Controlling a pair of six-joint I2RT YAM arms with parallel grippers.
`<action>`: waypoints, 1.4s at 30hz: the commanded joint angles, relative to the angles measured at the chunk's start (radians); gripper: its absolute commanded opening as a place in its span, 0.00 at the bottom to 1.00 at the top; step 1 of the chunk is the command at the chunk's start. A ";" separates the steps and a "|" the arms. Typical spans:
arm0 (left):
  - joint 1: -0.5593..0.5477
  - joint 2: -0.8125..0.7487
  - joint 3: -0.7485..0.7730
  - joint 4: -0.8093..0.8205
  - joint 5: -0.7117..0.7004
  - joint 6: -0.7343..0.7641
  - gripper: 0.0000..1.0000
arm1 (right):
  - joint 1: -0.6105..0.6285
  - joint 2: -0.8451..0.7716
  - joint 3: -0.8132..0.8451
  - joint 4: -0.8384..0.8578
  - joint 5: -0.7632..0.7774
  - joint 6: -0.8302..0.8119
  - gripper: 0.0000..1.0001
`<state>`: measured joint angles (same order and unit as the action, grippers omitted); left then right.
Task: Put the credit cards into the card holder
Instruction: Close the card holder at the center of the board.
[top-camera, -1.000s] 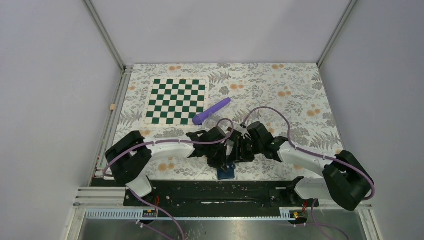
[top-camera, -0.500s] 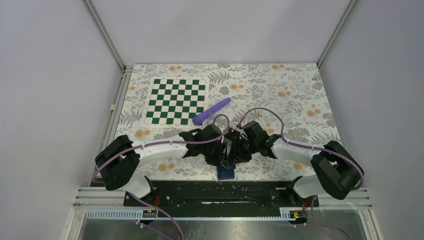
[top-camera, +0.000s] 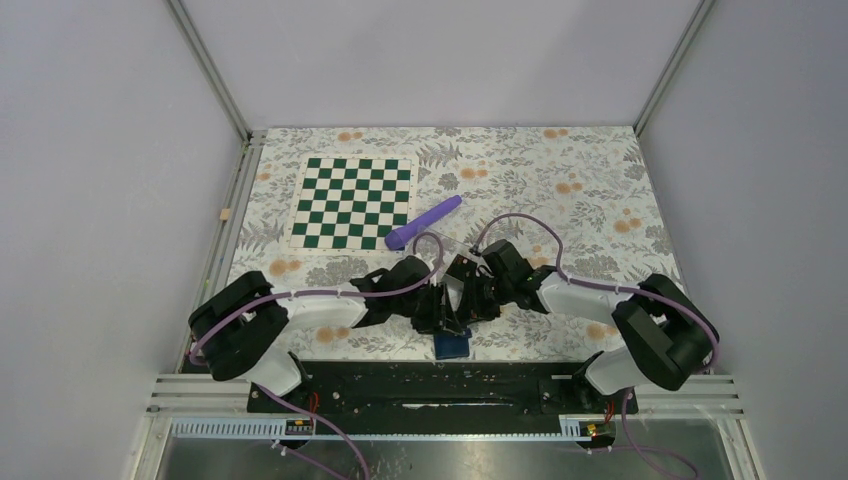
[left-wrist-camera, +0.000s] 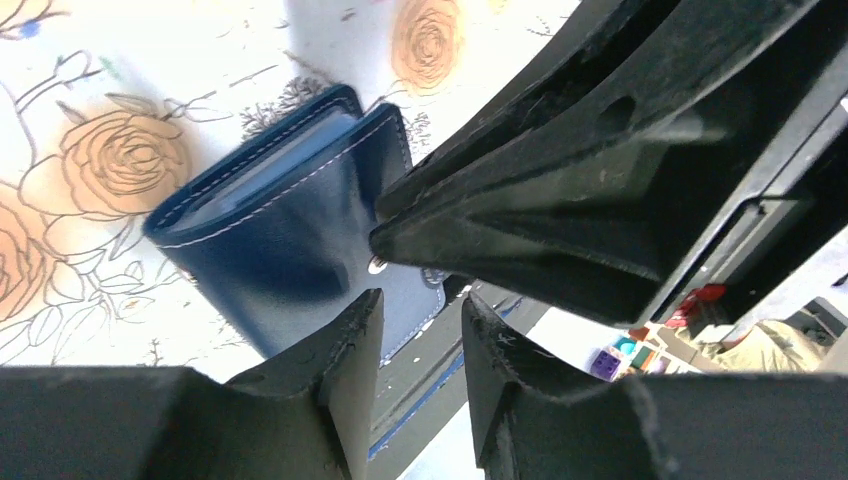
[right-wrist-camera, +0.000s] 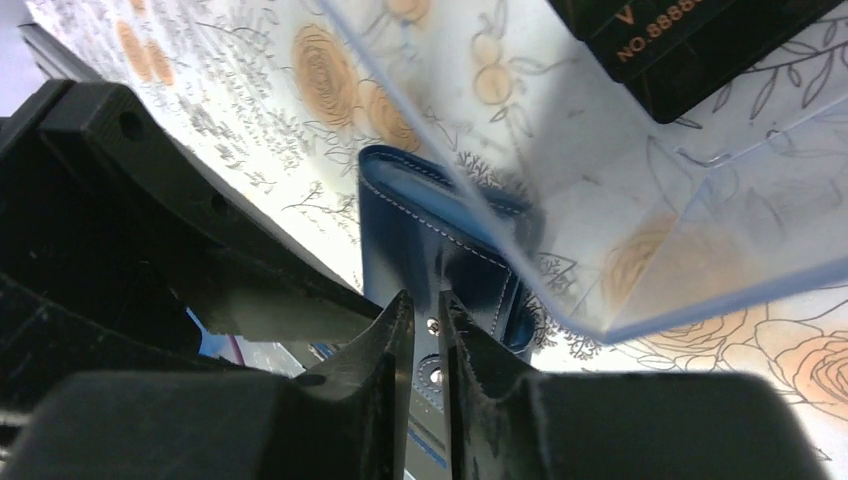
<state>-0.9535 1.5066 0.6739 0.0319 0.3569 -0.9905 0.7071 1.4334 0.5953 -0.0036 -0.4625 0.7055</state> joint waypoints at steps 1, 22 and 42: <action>0.015 0.017 -0.074 0.242 0.031 -0.135 0.31 | 0.009 0.057 0.041 -0.041 0.027 -0.026 0.19; 0.016 0.066 -0.068 0.253 -0.018 -0.157 0.25 | 0.009 0.110 0.055 -0.087 0.040 -0.025 0.13; 0.014 0.016 0.042 -0.081 -0.148 -0.013 0.00 | 0.009 0.102 0.051 -0.092 0.038 -0.023 0.13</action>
<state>-0.9432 1.5612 0.6708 0.0376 0.2970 -1.0607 0.7071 1.5196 0.6384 -0.0540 -0.4568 0.7013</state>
